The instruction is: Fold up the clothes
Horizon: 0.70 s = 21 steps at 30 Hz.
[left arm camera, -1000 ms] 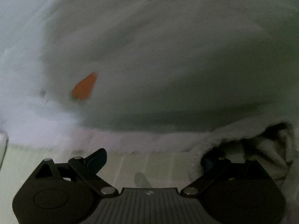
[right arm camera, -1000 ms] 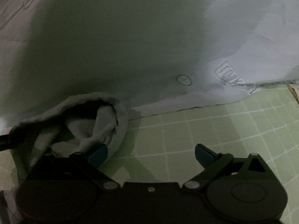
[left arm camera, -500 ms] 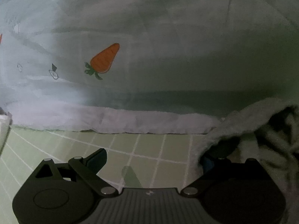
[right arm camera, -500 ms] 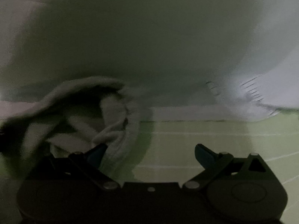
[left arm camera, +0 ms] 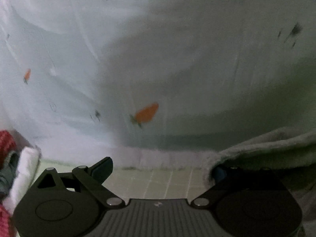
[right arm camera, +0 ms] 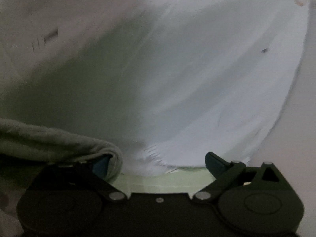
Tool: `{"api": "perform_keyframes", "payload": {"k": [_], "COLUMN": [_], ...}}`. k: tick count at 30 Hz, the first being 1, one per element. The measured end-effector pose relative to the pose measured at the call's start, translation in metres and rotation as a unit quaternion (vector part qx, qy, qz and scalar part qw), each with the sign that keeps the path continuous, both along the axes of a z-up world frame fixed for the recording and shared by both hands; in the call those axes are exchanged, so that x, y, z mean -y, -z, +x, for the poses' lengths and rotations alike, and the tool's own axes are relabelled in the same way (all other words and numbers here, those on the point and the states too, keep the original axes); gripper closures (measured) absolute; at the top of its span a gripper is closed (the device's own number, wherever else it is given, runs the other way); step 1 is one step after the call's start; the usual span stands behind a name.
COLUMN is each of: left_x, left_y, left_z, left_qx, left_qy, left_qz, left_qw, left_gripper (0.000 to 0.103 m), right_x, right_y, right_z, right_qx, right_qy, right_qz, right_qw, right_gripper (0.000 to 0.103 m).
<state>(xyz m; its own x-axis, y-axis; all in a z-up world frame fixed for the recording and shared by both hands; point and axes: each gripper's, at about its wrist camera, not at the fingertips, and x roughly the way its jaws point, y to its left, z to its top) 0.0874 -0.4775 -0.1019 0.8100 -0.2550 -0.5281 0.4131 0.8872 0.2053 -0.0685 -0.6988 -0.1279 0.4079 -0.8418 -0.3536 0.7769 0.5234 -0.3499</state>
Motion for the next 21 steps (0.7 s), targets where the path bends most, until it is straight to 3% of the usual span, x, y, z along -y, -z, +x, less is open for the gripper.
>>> {"api": "perform_keyframes", "payload": {"k": [5, 9, 14, 21], "left_x": [-0.042, -0.076, -0.108, -0.126], "left_y": [-0.030, -0.030, -0.012, 0.016], "left_z": [-0.026, -0.049, -0.072, -0.092], "left_qx": [0.001, -0.003, -0.044, -0.097], "left_qy": [0.019, 0.028, 0.031, 0.047], "left_qz": [-0.053, -0.070, -0.060, -0.020], "left_qw": [0.9984, 0.9972, 0.9967, 0.9939], "left_gripper": [0.005, 0.005, 0.005, 0.006], "right_x": [-0.034, -0.060, -0.096, -0.112], "right_y": [-0.027, -0.031, -0.029, 0.012], "right_z": [-0.052, -0.081, -0.118, -0.140], "right_qx": [0.039, 0.042, 0.024, -0.024], "right_qy": [0.003, -0.001, -0.006, -0.001], "right_qz": [-0.003, -0.009, -0.001, 0.038], "right_qw": [0.999, 0.999, 1.000, 0.999], "right_gripper": [0.002, 0.002, 0.001, 0.001]}}
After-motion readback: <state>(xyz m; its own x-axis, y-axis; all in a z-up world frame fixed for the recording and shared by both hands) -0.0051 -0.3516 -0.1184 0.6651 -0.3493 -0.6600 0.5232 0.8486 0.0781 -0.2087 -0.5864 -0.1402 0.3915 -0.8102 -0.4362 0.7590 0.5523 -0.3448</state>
